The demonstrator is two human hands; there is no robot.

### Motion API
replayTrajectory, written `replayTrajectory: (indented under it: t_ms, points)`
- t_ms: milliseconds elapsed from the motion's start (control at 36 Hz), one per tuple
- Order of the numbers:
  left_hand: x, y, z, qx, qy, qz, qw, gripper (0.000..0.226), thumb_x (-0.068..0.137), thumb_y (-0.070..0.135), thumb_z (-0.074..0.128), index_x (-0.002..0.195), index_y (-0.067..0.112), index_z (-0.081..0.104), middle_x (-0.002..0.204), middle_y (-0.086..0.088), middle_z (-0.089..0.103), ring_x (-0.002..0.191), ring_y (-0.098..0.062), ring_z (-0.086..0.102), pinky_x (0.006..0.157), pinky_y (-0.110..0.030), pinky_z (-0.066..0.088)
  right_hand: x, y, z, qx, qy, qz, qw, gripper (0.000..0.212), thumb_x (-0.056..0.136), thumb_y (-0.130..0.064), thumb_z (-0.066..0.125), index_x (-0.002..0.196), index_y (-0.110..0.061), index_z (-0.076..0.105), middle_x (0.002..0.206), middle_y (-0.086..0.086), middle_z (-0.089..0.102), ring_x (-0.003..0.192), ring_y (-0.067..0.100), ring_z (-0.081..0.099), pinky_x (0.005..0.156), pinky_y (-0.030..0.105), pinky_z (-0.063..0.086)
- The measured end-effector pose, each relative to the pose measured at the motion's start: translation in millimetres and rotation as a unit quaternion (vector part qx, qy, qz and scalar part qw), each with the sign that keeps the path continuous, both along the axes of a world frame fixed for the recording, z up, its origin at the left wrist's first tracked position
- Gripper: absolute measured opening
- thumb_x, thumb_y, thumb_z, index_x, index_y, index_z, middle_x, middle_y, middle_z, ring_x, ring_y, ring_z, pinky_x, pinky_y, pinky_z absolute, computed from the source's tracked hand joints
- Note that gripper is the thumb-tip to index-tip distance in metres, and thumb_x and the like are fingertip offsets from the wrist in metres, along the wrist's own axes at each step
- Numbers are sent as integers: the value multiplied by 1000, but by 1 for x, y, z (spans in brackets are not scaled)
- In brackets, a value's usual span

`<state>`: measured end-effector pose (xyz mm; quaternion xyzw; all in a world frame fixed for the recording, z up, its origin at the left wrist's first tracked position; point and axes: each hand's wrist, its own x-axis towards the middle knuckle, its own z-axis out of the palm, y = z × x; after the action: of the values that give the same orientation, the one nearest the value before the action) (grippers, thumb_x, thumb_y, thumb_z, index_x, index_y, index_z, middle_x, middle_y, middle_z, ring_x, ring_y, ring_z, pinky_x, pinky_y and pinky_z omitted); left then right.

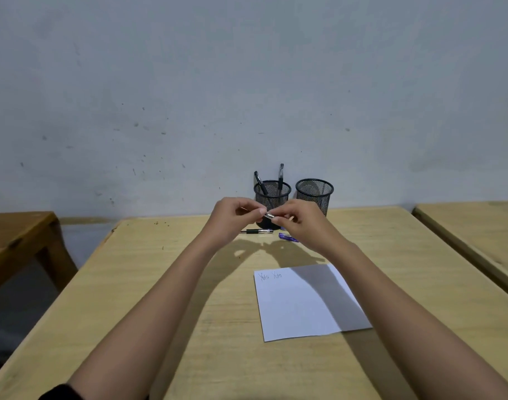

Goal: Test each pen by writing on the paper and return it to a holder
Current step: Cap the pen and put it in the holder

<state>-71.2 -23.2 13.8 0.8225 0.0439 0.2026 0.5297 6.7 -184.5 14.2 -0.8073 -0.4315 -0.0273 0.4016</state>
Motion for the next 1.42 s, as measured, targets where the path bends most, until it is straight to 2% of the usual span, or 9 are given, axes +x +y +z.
replayTrajectory:
  t_ms: [139, 222, 389, 556, 667, 750, 944, 1111, 1417]
  points:
    - [-2, 2, -1, -20, -20, 4, 1000, 11, 85, 12, 66, 92, 5, 72, 81, -8, 70, 75, -10, 64, 76, -20, 53, 2, -9, 2, 1, 30, 18, 999, 14, 86, -17, 64, 97, -18, 72, 82, -2, 62, 61, -1, 49, 56, 9, 39]
    - [-8, 8, -2, -60, -47, 33, 997, 12, 85, 8, 64, 95, 4, 70, 82, -9, 70, 79, -14, 65, 73, -16, 53, 8, -20, 3, 12, 79, 2, 997, 8, 83, -18, 68, 88, -23, 72, 72, -14, 66, 60, 2, 54, 63, 19, 44]
    - [-17, 12, -12, -121, -50, 30, 991, 11, 86, 3, 62, 96, 2, 68, 81, -7, 68, 73, -5, 68, 72, -14, 52, 14, -33, 10, 89, 171, 2, 981, 9, 73, -10, 78, 81, -8, 75, 63, 0, 69, 58, 6, 59, 59, 21, 47]
    - [-15, 4, -14, -146, -27, -1, 989, 12, 87, 6, 62, 96, 4, 68, 85, -7, 66, 76, -10, 69, 77, -17, 53, 15, -33, 10, 246, 302, 0, 921, 18, 63, -15, 82, 76, -7, 74, 74, 12, 65, 71, 16, 61, 71, 22, 53]
    - [-12, 1, -10, -163, -35, -11, 986, 14, 85, 1, 62, 99, -1, 66, 83, -8, 66, 74, -8, 68, 77, -17, 54, 4, -18, 6, 353, 394, 0, 849, 7, 77, -3, 70, 74, -10, 68, 65, -1, 68, 67, 11, 64, 65, 13, 53]
    - [-11, -1, -8, -156, -37, -16, 987, 14, 85, 1, 63, 98, 3, 66, 81, -6, 66, 73, -6, 67, 77, -17, 53, -7, 1, -4, 339, 365, 11, 867, 11, 81, -2, 67, 73, -11, 66, 65, -3, 67, 67, 8, 64, 66, 14, 52]
    - [-16, 2, -11, -141, -35, -10, 989, 15, 85, 7, 64, 99, 7, 69, 85, -5, 69, 77, -8, 67, 78, -17, 53, -13, 14, -12, 355, 383, 23, 852, 10, 84, -5, 65, 75, -10, 64, 63, -4, 65, 63, 7, 63, 65, 14, 51]
    - [-18, 6, -10, -127, -40, 8, 991, 14, 82, 3, 67, 95, 6, 70, 80, -2, 69, 71, -5, 66, 68, -14, 50, -13, 14, -11, 313, 349, 22, 883, 7, 81, -7, 69, 76, -12, 66, 67, -3, 68, 70, 10, 65, 73, 19, 53]
    - [-17, 7, -13, -108, -72, 43, 991, 13, 80, 4, 69, 88, 13, 72, 73, 2, 71, 68, -4, 66, 69, -12, 50, -15, 21, -2, 364, 400, 8, 841, 9, 81, 6, 63, 73, 2, 63, 70, 7, 62, 59, 9, 65, 61, 13, 52]
